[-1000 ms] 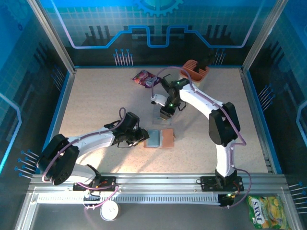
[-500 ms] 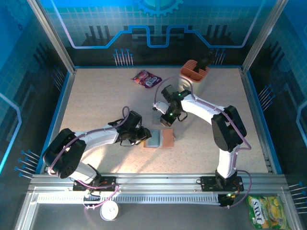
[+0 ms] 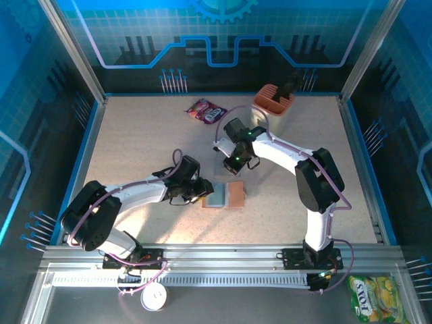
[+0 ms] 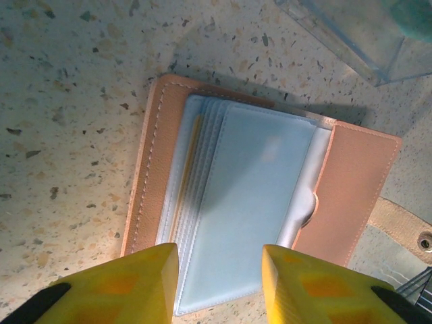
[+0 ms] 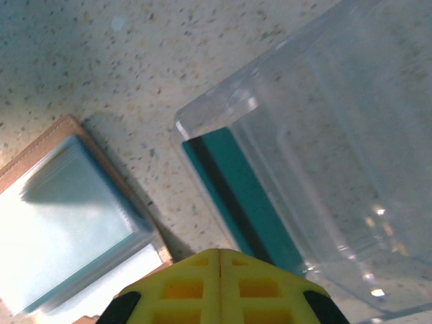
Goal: Take the credit cards out of the card holder
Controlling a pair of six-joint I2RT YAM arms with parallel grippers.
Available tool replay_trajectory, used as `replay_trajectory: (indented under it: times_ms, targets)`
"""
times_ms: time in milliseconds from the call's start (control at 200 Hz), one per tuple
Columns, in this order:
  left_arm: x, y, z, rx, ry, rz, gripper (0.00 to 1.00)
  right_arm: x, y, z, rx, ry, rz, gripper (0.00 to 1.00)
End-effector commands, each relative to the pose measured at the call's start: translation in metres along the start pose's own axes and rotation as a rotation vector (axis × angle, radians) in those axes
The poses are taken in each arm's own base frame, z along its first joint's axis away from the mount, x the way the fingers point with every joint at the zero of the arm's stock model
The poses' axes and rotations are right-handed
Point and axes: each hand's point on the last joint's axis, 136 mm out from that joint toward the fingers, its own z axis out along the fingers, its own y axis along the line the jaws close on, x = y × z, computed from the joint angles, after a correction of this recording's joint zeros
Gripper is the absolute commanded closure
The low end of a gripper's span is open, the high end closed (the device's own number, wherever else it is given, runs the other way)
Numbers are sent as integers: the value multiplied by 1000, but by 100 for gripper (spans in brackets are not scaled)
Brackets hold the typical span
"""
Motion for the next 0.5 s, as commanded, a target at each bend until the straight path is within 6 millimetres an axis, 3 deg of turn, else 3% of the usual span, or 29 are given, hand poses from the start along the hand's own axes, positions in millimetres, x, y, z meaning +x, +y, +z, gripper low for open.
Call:
replay_trajectory:
  times_ms: [0,215,330,495]
  targets:
    - [0,-3,-3,16,5,25,62,-21,-12,-5,65,-38,0,98]
    - [-1,-1,-5,11,-7,25,62,-37,-26,-17,111,-66,3,99]
    - [-2,0,-6,11,-10,23,62,-39,-2,-24,9,-74,-36,100]
    - [-1,0,-3,11,1,18,62,-18,25,-18,-76,-33,-56,100]
